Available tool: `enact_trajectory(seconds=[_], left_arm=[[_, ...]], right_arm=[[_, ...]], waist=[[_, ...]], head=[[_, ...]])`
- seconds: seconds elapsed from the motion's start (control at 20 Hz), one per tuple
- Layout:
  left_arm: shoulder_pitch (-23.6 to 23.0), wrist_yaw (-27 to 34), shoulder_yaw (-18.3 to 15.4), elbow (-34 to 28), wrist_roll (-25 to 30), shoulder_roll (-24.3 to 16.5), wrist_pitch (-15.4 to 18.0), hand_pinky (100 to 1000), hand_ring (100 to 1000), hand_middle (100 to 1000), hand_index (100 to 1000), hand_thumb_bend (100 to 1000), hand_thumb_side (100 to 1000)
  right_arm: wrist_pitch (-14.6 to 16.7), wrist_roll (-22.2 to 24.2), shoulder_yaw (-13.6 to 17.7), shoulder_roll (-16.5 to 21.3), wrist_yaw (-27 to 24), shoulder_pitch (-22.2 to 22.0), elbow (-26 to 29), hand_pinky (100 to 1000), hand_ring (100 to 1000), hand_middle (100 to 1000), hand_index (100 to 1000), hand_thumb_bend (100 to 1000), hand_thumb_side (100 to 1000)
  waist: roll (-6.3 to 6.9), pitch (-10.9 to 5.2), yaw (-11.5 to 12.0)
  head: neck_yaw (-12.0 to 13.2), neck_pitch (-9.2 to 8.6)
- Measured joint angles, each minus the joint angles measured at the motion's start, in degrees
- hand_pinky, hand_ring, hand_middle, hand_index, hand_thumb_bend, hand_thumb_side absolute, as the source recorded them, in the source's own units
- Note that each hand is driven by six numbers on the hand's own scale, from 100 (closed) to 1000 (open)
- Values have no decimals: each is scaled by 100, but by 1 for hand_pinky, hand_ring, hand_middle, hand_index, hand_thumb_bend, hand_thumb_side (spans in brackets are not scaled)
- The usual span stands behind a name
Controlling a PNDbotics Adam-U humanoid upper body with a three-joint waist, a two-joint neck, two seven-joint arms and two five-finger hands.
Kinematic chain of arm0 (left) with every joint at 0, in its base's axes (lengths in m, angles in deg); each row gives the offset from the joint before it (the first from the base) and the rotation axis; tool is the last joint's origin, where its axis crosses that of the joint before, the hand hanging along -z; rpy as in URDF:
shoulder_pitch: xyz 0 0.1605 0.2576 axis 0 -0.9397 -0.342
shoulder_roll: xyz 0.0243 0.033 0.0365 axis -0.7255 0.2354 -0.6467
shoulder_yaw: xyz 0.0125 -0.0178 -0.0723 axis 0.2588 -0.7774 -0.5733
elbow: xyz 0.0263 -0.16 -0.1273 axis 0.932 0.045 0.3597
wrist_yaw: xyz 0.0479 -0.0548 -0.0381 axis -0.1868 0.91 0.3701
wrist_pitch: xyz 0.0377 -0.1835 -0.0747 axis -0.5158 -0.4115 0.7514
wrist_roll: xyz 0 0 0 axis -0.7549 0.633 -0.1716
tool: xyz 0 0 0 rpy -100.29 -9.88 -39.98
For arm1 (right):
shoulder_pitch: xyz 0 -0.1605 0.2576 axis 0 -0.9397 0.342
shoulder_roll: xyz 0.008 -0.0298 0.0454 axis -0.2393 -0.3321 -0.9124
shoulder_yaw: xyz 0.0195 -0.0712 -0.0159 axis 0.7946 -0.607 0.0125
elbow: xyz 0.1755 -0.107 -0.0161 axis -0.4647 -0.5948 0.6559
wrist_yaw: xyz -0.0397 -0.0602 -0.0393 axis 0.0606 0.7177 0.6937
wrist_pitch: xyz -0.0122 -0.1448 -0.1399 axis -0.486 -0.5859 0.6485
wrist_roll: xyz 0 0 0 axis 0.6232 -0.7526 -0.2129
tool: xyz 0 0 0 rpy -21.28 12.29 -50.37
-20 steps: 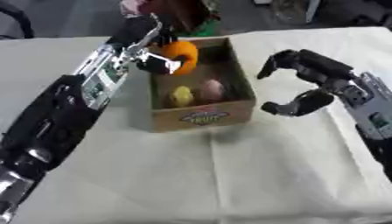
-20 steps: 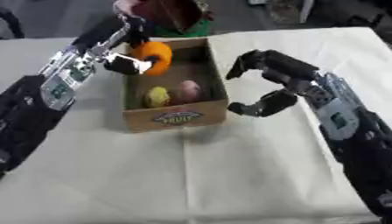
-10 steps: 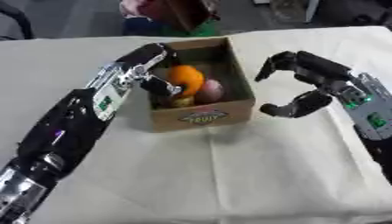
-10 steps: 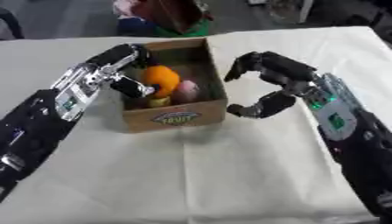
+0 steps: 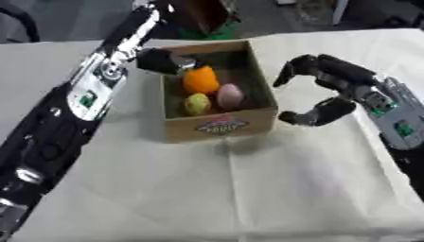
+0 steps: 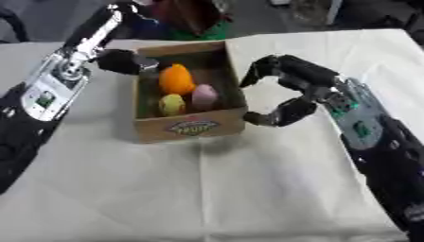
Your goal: Pick up objects on the table and place them in the box.
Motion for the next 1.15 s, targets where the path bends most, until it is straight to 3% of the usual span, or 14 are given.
enact_trajectory(seconds=[0.2, 0.45, 1.15], left_arm=[[-1022, 1218, -493, -848, -758, -380, -265, 687, 631, 591, 740, 275, 207], [-1939, 2120, -928, -1168, -1465, -443, -407, 682, 621, 576, 728, 265, 215], [-2634, 2600, -1157, -1122, -1756, -213, -240, 669, 599, 555, 725, 267, 226]], right_arm=[[-55, -89, 120, 139, -87, -103, 37, 679, 655, 620, 729, 395, 542], [-186, -242, 318, 312, -303, -280, 172, 668, 648, 614, 721, 373, 504], [-862, -374, 991, 461, -1507, -782, 711, 618, 617, 593, 695, 321, 391]], waist=[[10, 0, 131], [-9, 1, 238], [-43, 14, 287]], head=[[-76, 0], [-98, 0], [-33, 0]])
